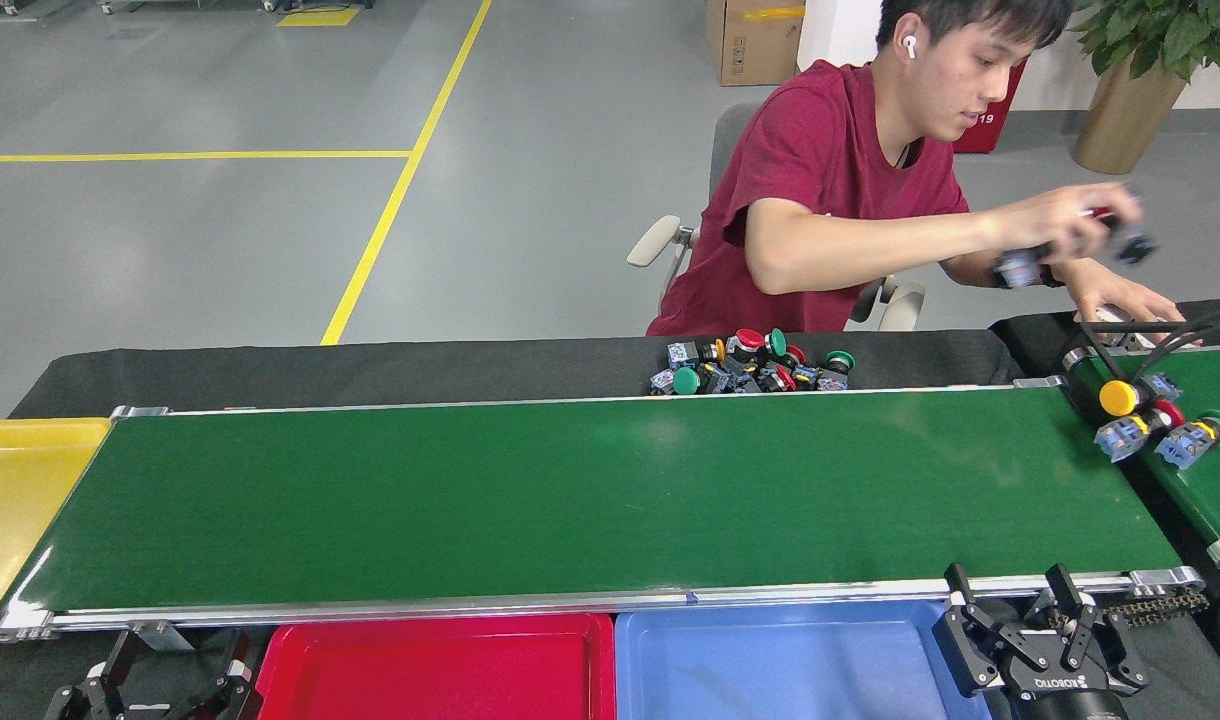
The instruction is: Pick switch part from conveyor to tray
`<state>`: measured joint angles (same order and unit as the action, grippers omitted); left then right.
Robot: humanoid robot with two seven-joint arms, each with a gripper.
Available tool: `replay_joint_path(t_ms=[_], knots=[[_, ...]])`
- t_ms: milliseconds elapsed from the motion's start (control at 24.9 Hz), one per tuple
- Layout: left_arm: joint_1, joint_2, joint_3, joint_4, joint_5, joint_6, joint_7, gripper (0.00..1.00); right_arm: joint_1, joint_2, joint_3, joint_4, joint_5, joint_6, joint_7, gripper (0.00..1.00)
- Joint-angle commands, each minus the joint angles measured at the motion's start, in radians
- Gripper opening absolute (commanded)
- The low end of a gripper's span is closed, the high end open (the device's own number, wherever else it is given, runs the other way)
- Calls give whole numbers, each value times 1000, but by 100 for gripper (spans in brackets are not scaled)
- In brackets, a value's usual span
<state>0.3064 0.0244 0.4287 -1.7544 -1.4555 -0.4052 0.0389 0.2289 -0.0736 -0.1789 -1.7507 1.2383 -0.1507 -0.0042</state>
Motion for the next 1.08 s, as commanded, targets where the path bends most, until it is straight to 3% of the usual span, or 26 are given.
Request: replay_joint_path(t_ms=[0,241,481,762,883,1043], knots=[[-7,8,1,-14,3,-3,-4,100,-2,2,-2,-16,1,2,-10,99],[-3,14,-2,-14,0,-6,-5,100,-3,2,-2,-15,1,6,-7,99],[-4,14,-15,-13,-2,-6,-5,100,-23,-6,-2,19,4,117,0,99],[-17,14,-36,-13,-3,-4,-5,100,-207,-32,-2,217,20,171,75,99],[-17,15,-36,-13,-3,-4,-5,100,-270,-31,-2,300,70,175,82,99],[-20,15,-36,-11,-3,-6,-5,100,-352,-34,-2,410,79,203,82,99]])
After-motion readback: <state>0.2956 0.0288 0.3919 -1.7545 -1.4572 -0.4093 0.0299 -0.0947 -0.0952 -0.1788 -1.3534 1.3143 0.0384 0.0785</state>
